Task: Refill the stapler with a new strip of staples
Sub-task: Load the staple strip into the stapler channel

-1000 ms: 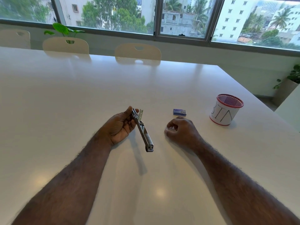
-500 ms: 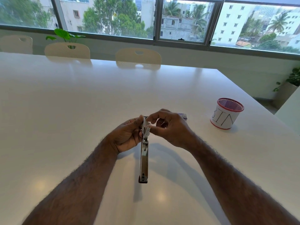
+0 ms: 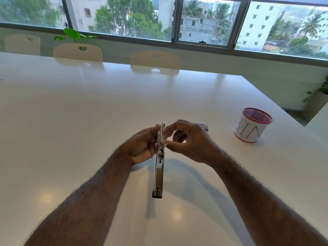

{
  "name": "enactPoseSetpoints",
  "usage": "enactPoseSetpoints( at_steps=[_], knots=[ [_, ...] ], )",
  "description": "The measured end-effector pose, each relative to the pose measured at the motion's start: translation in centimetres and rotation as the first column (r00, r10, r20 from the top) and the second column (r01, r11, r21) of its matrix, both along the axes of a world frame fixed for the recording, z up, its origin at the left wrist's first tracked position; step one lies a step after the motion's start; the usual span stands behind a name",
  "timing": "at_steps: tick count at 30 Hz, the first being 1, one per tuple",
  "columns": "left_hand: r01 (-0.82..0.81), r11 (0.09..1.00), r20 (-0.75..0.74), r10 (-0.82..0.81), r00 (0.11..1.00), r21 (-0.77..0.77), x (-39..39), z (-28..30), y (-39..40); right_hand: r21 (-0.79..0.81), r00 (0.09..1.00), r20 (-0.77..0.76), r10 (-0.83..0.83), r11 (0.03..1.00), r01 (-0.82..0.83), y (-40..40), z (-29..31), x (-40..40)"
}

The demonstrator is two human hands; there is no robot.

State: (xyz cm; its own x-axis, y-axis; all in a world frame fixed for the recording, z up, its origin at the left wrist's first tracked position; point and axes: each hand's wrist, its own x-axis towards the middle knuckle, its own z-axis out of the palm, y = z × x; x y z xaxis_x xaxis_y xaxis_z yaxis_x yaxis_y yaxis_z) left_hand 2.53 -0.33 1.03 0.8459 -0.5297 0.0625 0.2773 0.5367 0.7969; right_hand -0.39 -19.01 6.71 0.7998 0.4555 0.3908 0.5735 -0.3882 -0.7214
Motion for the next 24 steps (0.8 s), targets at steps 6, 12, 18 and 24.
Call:
enactPoseSetpoints(
  at_steps=[6, 12, 18, 24],
  knots=[
    [-0.025, 0.999, -0.008, 0.025, 1.000, 0.020, 0.56, -0.66, 0.24, -0.047, 0.999, -0.005, -0.050, 0.998, 0.050, -0.16, -0.42, 0.25],
    [-0.019, 0.999, 0.005, 0.019, 1.000, 0.026, 0.30, -0.35, 0.27, -0.122, 0.999, 0.021, -0.030, 0.992, 0.032, -0.35, 0.09, 0.17],
    [-0.047, 0.998, -0.025, 0.048, 0.999, 0.042, 0.20, -0.26, 0.01, -0.196, 0.996, 0.074, -0.056, 0.978, 0.070, -0.35, 0.38, -0.02],
    [-0.056, 0.997, -0.034, 0.058, 0.998, 0.048, -0.19, 0.19, -0.04, -0.123, 0.999, 0.022, -0.042, 0.991, 0.045, -0.37, 0.00, 0.23]
  ],
)
